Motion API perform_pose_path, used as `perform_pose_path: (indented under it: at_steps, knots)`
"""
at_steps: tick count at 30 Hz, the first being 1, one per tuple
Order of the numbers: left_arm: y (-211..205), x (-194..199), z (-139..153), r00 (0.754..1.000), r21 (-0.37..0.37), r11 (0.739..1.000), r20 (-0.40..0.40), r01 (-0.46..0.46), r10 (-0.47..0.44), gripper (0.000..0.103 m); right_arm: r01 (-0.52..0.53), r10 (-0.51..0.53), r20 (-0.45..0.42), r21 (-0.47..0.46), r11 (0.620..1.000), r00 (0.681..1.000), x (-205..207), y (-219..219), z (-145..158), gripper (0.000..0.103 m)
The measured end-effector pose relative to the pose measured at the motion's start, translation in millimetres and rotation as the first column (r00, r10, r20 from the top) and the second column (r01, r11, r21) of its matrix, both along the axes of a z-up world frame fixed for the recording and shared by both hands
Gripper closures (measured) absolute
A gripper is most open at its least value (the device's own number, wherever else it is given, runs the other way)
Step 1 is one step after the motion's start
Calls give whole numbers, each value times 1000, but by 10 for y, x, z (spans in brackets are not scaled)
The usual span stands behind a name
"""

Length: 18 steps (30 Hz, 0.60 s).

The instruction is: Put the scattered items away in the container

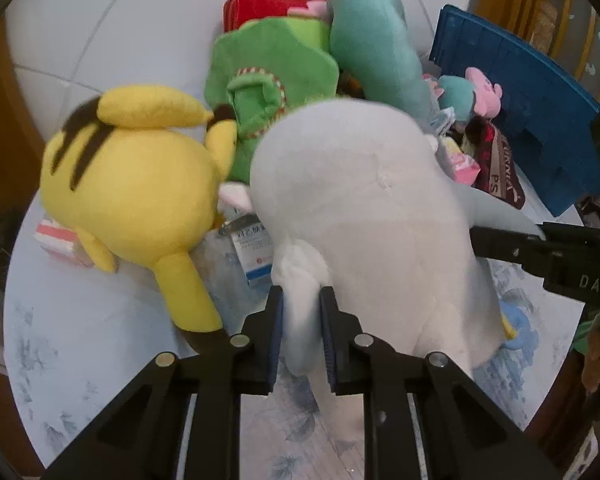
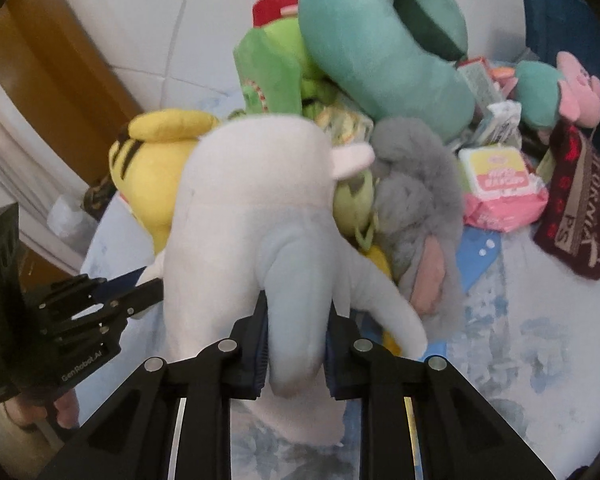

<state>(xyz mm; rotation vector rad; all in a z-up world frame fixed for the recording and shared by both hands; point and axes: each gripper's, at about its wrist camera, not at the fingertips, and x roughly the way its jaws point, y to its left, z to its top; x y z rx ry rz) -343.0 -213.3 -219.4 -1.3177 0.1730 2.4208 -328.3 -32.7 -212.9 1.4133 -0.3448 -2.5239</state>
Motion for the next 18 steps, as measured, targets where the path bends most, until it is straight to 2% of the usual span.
perform_pose_path:
  at_steps: [9,11,12,13,14,16,18]
  knots:
    - [144,68,354,999,-8,1000,-51,-6,6,86,-10,9,-62,-6,1000,998,45,90,359,82]
    - [176,69,428,998,-10,1000,-59,-9,9,87,-13,13,-65,-5,1000,998,47,123,417,82]
    - [193,69,438,998,-8,1000,-58,-10,10,95,-16,16,-64,-3,1000,998,43,146,444,82]
    - [214,67,436,999,7,1000,-51,-2,2,100,-18,18,-59,-3,1000,998,35,169,445,83]
    - [251,70,411,999,20,1000,-35,2,-2,100,-32,31,-51,-17,999,998,23,197,427,83]
    - [296,108,335,999,-1,1000,-39,-20,20,100,-66,65,-22,-52,996,998,11,218,331,85]
    - [291,126,212,999,1,999,-3,-38,38,100,-65,65,12,9,998,998,15,181,156,85]
